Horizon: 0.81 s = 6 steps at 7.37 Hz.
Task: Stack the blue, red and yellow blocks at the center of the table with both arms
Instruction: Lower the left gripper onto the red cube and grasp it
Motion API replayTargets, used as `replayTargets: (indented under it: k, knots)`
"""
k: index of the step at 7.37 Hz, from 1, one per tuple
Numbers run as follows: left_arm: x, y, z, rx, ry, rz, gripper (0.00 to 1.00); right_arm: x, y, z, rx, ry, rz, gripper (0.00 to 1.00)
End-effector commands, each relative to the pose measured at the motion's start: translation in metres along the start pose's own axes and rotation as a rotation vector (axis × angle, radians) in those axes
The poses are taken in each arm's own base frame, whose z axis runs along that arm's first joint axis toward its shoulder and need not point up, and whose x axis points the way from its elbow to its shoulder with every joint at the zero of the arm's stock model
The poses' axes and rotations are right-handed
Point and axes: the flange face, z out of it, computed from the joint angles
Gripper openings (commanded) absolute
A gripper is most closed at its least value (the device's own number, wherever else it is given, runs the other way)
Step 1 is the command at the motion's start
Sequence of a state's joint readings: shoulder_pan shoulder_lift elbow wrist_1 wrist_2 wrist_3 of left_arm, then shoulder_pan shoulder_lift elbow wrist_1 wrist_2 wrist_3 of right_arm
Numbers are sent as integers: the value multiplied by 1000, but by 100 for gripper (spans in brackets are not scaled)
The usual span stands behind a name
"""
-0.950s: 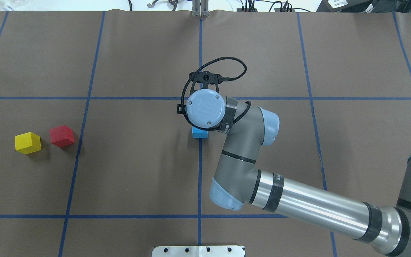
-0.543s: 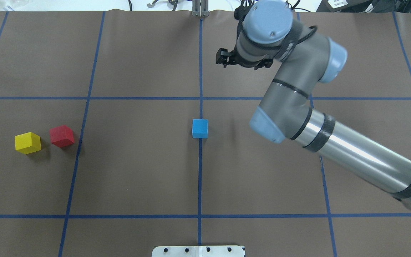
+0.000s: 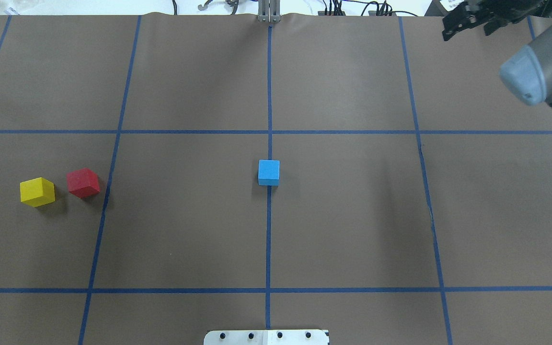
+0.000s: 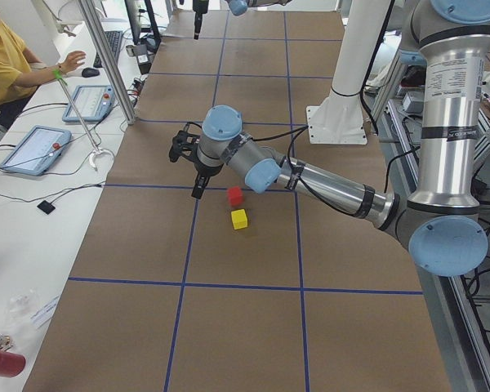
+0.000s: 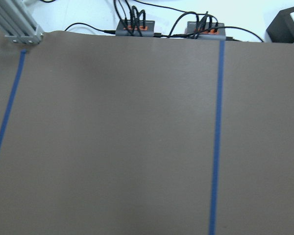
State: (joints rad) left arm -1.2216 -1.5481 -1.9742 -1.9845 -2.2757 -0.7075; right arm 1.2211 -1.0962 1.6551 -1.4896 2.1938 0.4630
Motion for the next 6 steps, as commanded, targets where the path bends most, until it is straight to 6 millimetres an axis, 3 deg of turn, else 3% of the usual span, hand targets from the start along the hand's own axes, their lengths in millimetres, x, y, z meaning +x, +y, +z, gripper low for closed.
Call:
replayTargets:
  k: [1, 3, 4, 6]
  knots:
    - [65, 46, 74, -26, -82, -111, 100, 113, 29, -31, -19, -54, -108, 100]
    - [94, 82, 121, -35, -143, -131, 100, 195, 71, -52, -18, -94, -159, 100]
    - [108, 99, 144, -34, -168, -130, 100, 211, 84, -53, -19, -106, -168, 100]
    - [106, 101, 182, -28, -221, -149, 100, 213, 87, -53, -20, -105, -167, 100]
